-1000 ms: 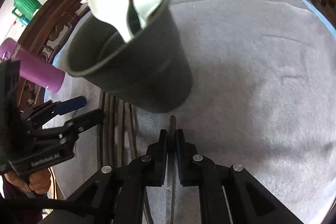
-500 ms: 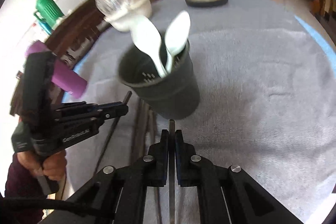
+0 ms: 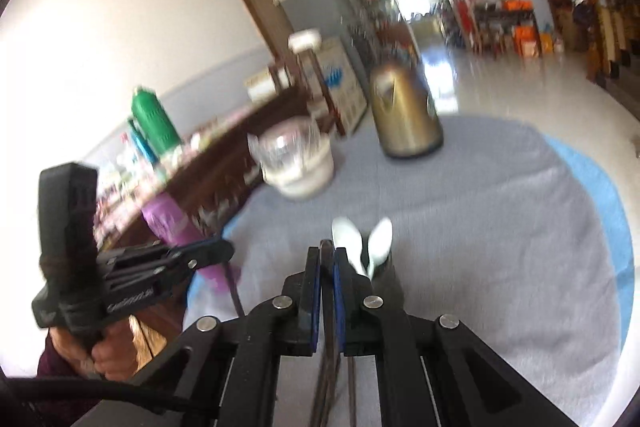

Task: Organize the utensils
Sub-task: 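Lift the chopstick with the right tool and insert it into the cup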

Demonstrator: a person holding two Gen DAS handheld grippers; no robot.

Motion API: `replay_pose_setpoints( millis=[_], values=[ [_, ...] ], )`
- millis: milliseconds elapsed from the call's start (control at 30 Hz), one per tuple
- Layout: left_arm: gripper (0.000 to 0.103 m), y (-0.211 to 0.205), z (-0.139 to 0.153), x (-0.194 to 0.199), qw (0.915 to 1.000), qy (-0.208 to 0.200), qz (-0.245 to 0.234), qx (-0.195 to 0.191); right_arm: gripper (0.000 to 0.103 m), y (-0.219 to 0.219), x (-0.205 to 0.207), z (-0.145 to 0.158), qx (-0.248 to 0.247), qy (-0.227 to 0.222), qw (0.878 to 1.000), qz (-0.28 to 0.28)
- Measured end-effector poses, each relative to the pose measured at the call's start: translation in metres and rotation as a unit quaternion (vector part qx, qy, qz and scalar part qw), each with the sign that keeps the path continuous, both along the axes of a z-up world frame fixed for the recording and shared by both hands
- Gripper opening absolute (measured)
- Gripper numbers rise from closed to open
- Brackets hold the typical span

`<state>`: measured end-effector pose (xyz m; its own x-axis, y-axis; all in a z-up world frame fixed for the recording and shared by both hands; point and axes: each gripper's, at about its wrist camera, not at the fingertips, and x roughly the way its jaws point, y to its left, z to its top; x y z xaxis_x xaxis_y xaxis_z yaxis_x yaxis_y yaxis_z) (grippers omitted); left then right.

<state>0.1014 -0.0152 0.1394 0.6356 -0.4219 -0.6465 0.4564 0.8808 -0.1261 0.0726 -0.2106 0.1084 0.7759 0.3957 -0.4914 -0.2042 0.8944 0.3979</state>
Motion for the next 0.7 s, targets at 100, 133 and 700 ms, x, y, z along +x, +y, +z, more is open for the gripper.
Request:
replay_pose_setpoints(
  millis=[100,133,700],
  values=[
    [0.006,-0.001,0.031,0.003,0.9994,-0.034,0.002,-0.011,0.006,-0.003,-0.003,0.027,0.017,-0.044,0.999,-0.016],
    [0.006,-0.001,0.041,0.002,0.999,-0.044,0.003,-0.013,0.006,-0.003,-0.003,0.036,0.019,-0.055,0.998,-0.02],
    [0.006,-0.016,0.067,0.05,0.9758,-0.166,0.105,-0.096,0.006,0.011,0.04,0.08,-0.034,-0.127,0.987,-0.089]
  ],
)
